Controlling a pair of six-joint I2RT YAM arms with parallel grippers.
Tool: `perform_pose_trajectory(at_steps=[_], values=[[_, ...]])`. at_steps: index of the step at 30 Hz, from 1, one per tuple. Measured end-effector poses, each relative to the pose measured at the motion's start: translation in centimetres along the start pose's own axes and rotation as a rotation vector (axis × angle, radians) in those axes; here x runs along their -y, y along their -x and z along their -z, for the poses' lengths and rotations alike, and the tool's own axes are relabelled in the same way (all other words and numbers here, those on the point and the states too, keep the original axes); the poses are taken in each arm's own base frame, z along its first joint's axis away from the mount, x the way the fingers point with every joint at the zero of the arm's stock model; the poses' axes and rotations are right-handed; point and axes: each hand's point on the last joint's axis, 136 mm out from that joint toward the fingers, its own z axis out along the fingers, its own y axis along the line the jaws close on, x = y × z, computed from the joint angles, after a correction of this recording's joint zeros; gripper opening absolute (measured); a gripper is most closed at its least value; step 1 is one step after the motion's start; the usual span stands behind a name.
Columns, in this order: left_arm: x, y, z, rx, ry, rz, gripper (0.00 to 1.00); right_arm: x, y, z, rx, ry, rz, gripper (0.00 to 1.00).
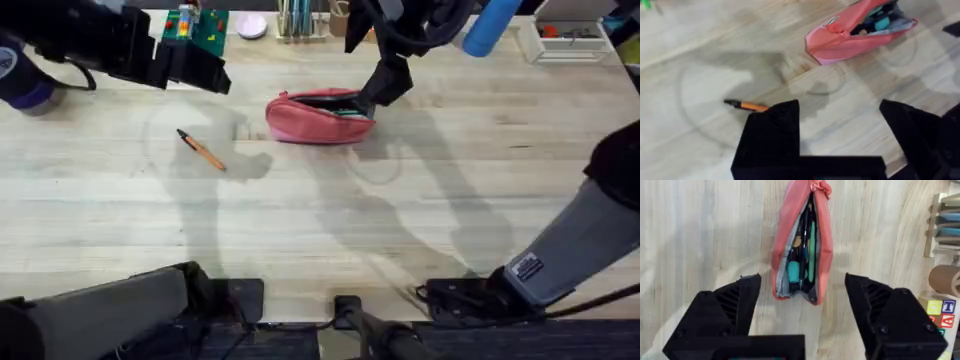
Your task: Unzip the bag, pick up the pens from the table one at a time and place them inside, then zip the bag closed.
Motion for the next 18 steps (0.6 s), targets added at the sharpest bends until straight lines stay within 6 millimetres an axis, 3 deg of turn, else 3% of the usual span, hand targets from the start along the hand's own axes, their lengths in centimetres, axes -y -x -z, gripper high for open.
perform_pose_trajectory(at_steps=[8,14,18], values=[[1.0,-2.0,0.1,-0.084,-0.026,0.214,0.992,0.1,0.0,0.0,0.001,-0.002,0.001,0.997],[0.7,-1.6,0.1,-0.068,-0.013,0.268,0.993,0.1,0.0,0.0,0.001,-0.003,0.001,0.997],[-0.5,-1.9,0.1,-0.08,0.061,0.394,0.993,0.1,0.0,0.0,0.001,-0.003,0.002,0.996]])
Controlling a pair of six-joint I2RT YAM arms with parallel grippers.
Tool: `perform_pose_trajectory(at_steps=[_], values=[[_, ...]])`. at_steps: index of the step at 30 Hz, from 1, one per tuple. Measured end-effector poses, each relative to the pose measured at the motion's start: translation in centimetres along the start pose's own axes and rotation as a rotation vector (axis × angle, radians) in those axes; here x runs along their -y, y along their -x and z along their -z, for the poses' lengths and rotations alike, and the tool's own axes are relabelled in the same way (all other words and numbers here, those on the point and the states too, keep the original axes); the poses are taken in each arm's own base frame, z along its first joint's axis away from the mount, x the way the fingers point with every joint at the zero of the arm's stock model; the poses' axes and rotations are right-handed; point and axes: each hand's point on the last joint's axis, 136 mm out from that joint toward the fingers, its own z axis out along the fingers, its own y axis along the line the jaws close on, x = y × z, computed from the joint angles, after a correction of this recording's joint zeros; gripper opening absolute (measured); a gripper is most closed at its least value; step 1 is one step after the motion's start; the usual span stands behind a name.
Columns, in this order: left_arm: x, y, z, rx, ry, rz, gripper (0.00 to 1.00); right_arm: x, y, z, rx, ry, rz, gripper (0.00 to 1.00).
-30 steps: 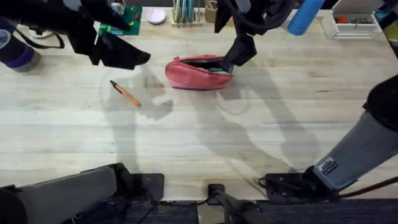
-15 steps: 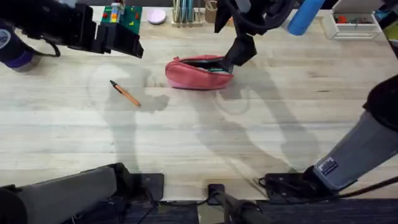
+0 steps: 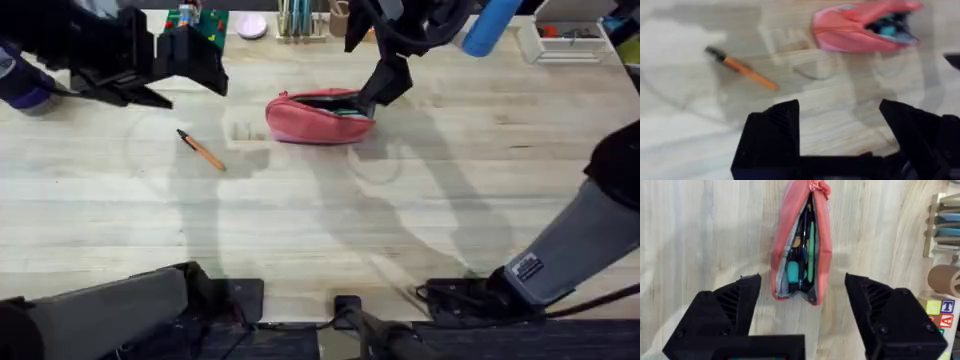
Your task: Unzip the bag, pick up the pens from the table one at a time and place them inside, then zip the bag closed.
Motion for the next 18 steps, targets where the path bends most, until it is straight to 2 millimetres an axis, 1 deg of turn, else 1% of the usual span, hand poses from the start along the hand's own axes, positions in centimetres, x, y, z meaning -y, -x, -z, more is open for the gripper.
perform_pose_trajectory(at_steps=[4,7,11,18], values=[[-2.1,0.0,0.1,0.005,0.125,0.19,0.993,0.0,0.0,0.0,0.0,0.0,0.0,0.996],[-3.2,-0.3,0.2,0.004,0.187,0.3,0.993,0.0,0.0,0.0,0.0,0.0,0.0,0.997],[-3.7,-0.9,0.3,-0.01,0.221,0.374,0.993,0.0,0.0,0.0,0.0,0.0,0.0,0.997],[-3.9,-0.7,0.3,0.001,0.231,0.409,0.993,0.0,0.0,0.0,0.0,0.0,0.0,0.997]])
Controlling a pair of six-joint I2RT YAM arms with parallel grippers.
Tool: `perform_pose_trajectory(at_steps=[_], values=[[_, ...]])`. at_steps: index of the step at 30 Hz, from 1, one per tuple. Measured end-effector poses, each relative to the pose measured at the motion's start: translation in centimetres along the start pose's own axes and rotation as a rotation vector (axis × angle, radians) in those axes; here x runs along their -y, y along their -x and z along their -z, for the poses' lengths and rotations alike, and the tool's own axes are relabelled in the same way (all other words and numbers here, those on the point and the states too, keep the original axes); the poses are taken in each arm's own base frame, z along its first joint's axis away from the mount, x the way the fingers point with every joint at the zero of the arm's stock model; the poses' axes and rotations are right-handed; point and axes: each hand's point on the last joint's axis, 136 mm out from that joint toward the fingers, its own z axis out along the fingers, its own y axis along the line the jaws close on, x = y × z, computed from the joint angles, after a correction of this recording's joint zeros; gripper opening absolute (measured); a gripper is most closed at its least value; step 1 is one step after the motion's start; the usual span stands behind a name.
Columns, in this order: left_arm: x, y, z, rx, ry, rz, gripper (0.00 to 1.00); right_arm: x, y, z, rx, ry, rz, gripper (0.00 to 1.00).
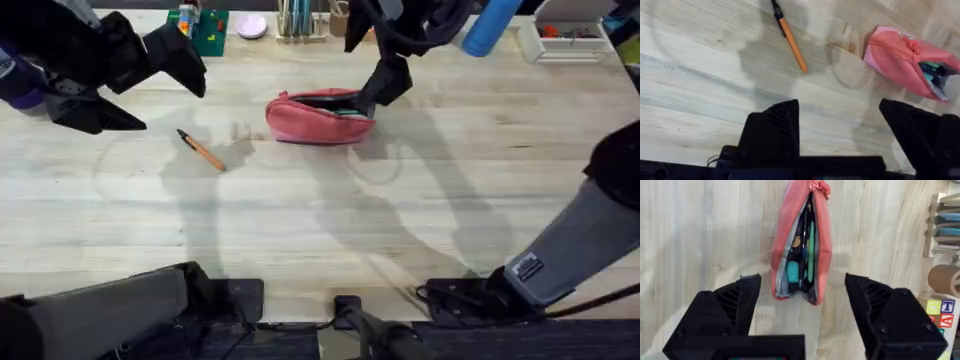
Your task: Unzip the bag, pick up the pens from the table one at a time and place them inside, then zip the bag closed.
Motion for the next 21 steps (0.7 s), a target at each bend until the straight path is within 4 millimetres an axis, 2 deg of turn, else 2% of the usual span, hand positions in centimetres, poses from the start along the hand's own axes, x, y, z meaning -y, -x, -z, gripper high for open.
perform_pose_trajectory(at_steps=[10,21], values=[[-0.2,1.0,-0.4,0.04,0.008,0.026,0.993,0.0,0.0,0.0,0.0,0.0,-0.02,0.997],[-2.3,0.0,-5.7,-0.012,0.061,0.135,0.994,0.0,0.0,0.0,0.0,0.0,-0.03,0.996]])
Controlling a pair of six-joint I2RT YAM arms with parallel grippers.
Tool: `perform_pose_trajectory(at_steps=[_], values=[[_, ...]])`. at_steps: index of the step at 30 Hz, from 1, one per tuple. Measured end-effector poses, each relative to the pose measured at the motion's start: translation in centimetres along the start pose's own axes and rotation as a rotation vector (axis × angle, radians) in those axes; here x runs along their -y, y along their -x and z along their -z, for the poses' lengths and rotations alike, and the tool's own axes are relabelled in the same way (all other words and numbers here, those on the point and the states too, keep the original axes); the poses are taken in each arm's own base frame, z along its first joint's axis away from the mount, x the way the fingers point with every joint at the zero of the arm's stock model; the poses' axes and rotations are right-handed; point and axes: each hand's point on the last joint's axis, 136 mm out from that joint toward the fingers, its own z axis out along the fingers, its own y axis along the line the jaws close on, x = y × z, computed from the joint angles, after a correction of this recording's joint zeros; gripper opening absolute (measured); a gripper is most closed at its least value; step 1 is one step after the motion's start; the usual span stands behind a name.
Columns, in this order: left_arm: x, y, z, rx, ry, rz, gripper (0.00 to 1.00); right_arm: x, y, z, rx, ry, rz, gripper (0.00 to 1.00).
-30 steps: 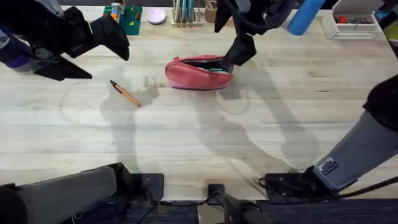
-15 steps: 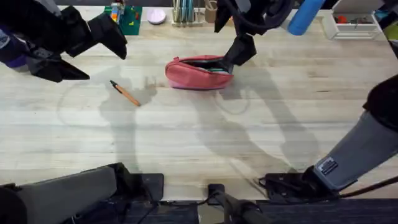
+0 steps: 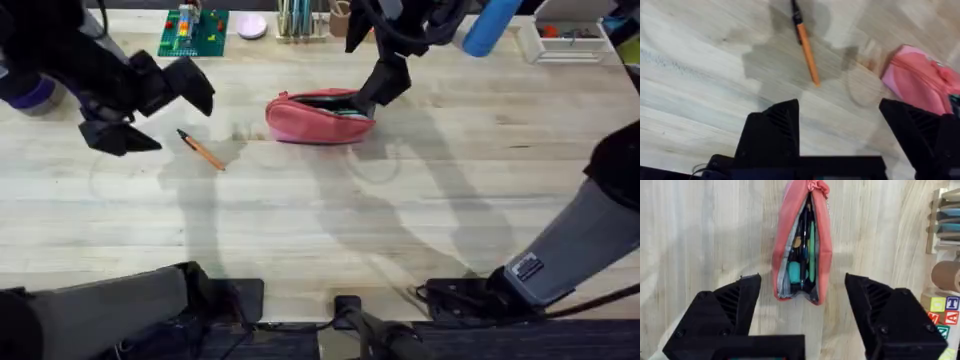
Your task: Unzip the bag, pick up the pens from the table one at a time and place them inside, then zip the bag closed.
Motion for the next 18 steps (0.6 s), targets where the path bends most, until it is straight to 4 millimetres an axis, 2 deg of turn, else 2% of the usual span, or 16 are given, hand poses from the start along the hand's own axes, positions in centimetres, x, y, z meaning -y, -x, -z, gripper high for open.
perform_pose_trajectory(at_steps=[9,18], values=[[-1.5,-0.5,-4.1,0.006,0.032,0.101,0.993,0.0,0.0,0.0,0.001,-0.001,0.001,0.997],[-2.4,-0.6,-8.3,-0.101,0.085,0.14,0.993,0.1,0.0,0.0,0.001,-0.003,0.002,0.997]])
